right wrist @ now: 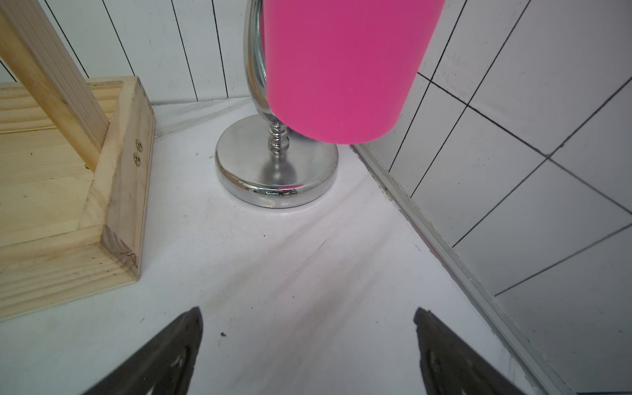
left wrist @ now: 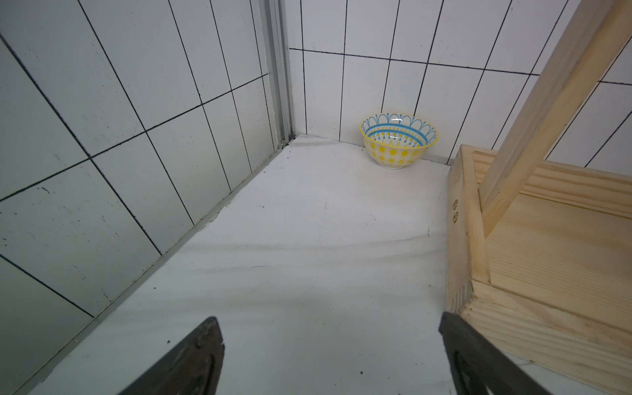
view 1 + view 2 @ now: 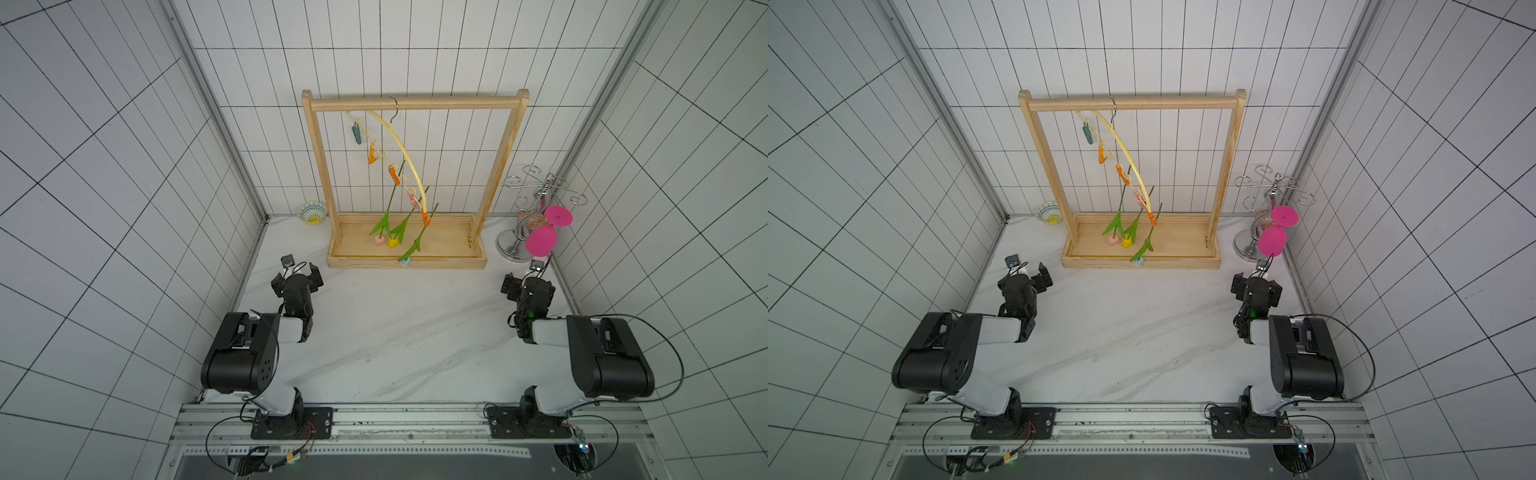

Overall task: Dry the flowers on a clothes hanger
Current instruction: Reset both arms

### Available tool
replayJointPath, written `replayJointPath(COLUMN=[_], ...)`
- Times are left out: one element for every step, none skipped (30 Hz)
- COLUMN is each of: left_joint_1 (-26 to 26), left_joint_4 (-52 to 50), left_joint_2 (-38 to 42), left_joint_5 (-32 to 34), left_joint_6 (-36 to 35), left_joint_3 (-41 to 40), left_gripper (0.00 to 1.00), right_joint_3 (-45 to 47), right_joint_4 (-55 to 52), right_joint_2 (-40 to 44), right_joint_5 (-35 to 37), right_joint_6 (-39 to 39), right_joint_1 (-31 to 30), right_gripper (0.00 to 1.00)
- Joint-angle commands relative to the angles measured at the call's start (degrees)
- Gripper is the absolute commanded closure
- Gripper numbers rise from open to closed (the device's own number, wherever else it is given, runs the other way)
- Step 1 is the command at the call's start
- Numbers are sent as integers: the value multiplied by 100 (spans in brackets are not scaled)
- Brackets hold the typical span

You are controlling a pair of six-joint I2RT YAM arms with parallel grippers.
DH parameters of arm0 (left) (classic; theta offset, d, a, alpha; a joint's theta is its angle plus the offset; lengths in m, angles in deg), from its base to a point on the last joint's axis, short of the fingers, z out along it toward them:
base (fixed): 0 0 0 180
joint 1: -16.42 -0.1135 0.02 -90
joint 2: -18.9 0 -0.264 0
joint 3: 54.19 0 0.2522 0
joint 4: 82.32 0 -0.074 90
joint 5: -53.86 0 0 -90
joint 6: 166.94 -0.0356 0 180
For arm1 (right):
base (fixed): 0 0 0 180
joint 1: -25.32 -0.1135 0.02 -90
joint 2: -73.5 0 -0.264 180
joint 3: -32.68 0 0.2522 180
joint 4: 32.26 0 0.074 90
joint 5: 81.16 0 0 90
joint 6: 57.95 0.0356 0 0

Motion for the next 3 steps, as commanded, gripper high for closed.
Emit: replayJointPath(left_joint_1=[-7, -7, -9], left_joint_4=[-27, -27, -27], left_joint_2=[46, 46, 46], left_joint_5=[-58, -58, -58], left_joint_6=[31, 31, 31], left_joint_3=[-8, -15, -8], left_gripper=[1, 1, 1], right_joint_3=[-31, -31, -14], right_joint_4=[53, 61, 84], right_joint_2=[-31, -26, -21], right_joint_5=[10, 12, 10], right_joint_6=[63, 64, 64], right_joint_1=[-31, -25, -24], right_gripper=[1, 1, 1])
